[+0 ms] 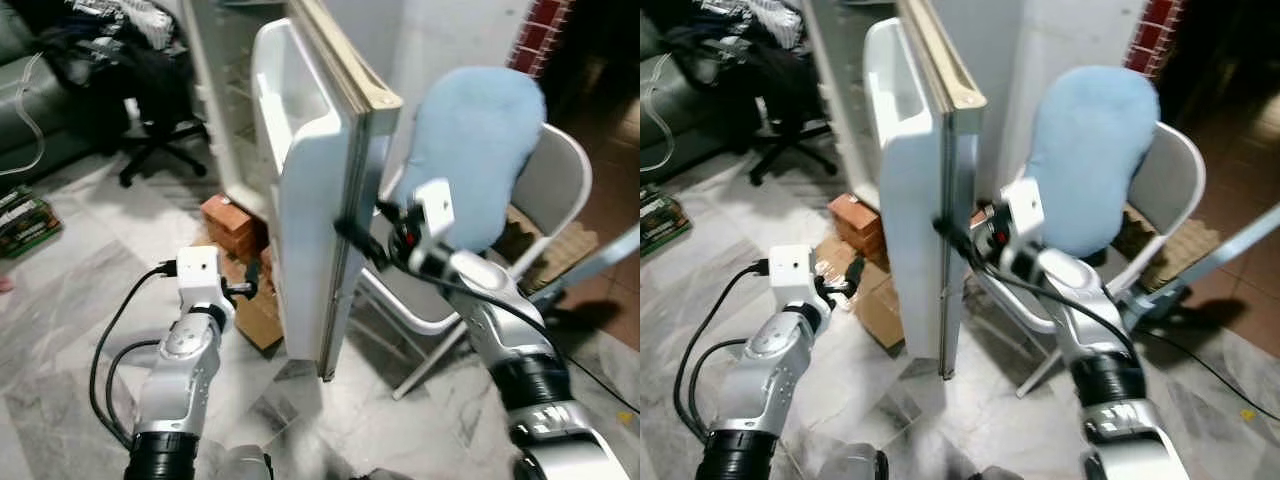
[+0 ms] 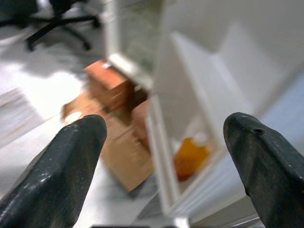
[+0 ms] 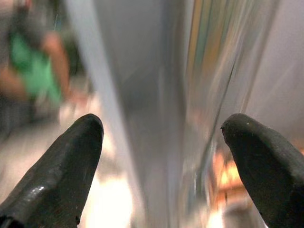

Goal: Restocking fridge

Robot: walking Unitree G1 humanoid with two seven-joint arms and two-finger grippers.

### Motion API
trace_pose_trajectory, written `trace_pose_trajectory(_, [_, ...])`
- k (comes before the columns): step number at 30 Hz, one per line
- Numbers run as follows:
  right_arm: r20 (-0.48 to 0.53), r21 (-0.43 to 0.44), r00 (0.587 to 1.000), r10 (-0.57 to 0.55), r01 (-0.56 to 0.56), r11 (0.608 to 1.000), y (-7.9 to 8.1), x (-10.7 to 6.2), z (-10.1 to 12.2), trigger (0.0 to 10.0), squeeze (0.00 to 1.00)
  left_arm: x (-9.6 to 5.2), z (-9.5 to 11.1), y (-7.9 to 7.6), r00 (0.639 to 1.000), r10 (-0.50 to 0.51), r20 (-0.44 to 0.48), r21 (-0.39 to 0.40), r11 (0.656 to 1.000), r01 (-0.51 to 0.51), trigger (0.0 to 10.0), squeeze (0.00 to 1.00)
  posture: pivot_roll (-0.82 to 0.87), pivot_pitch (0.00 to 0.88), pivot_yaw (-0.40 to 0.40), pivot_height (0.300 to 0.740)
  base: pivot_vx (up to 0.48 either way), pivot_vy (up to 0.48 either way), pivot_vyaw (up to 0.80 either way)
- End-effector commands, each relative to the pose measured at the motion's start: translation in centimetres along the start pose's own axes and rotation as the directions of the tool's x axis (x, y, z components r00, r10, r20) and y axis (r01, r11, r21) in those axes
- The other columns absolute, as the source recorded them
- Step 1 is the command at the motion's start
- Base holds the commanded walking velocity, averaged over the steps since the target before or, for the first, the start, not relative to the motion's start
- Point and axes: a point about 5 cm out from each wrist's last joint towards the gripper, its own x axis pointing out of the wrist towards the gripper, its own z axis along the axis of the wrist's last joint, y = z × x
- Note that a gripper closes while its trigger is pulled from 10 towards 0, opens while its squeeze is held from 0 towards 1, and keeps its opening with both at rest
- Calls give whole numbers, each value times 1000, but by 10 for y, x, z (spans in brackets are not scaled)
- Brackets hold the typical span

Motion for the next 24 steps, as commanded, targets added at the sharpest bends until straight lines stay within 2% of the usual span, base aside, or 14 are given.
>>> trace_pose_trajectory(1, [-103,-66,992,69,-76,995,1,-5,-10,10000,0,-2,-1,-1,1000,1,-28,13,1000,-1,10000,0,46,0,-1,740,0,0,0])
trace_pose_trajectory(6, [-240,-131,961,133,-168,977,-4,-14,-28,10000,0,-3,-2,-2,999,-5,-37,11,1000,5,10000,0,58,0,-2,740,0,0,0])
trace_pose_trajectory(7, [-311,-193,945,103,-168,967,-10,-16,-36,10000,0,-4,-2,-2,999,-4,-40,12,1000,5,10000,0,62,0,-1,740,0,0,0])
trace_pose_trajectory(10, [-360,-333,915,-181,55,941,-38,-9,-36,10000,0,-4,-2,-1,999,-1,-43,14,1000,2,10000,0,63,0,-2,740,0,0,0])
trace_pose_trajectory(12, [-304,-367,890,-341,221,904,-52,-3,-25,10000,0,-4,-2,0,999,0,-46,15,1000,1,10000,0,65,0,-2,740,0,0,0])
trace_pose_trajectory(13, [-221,-375,877,-427,328,867,-58,2,-10,10000,0,-4,-2,0,999,0,-48,16,1000,0,10000,0,65,0,-1,740,0,0,0])
trace_pose_trajectory(14, [-86,-293,850,-520,477,829,-63,10,14,10000,0,-4,-2,0,999,1,-53,20,1000,0,10000,0,66,0,0,740,0,0,0])
trace_pose_trajectory(15, [-86,-293,850,-520,477,829,-63,10,14,10000,0,-4,-2,0,999,1,-53,20,1000,0,10000,0,66,0,0,740,0,0,0])
trace_pose_trajectory(16, [35,-105,825,-564,564,819,-62,18,38,10000,0,-4,-3,1,998,4,-61,23,1000,-2,10000,0,67,0,1,740,0,0,0])
trace_pose_trajectory(18, [141,56,799,-585,583,810,-56,25,57,10000,0,-4,-3,1,998,9,-70,25,1000,-7,10000,0,67,0,2,740,0,0,0])
trace_pose_trajectory(19, [196,159,801,-566,543,824,-47,33,68,10000,0,-4,-4,1,997,14,-78,26,1000,-11,10000,0,68,0,2,740,0,0,0])
trace_pose_trajectory(20, [206,177,806,-555,527,831,-45,35,69,10000,0,-3,-4,1,997,14,-79,26,1000,-12,10000,0,68,0,2,740,0,0,0])
trace_pose_trajectory(21, [228,261,819,-526,469,844,-36,41,74,10000,0,-3,-4,1,996,13,-85,26,1000,-11,10000,0,67,0,3,740,0,0,0])
trace_pose_trajectory(24, [296,374,886,-356,235,897,-8,52,87,10000,0,-3,-7,2,992,22,-121,7,1000,-21,10000,0,65,0,4,740,0,0,0])
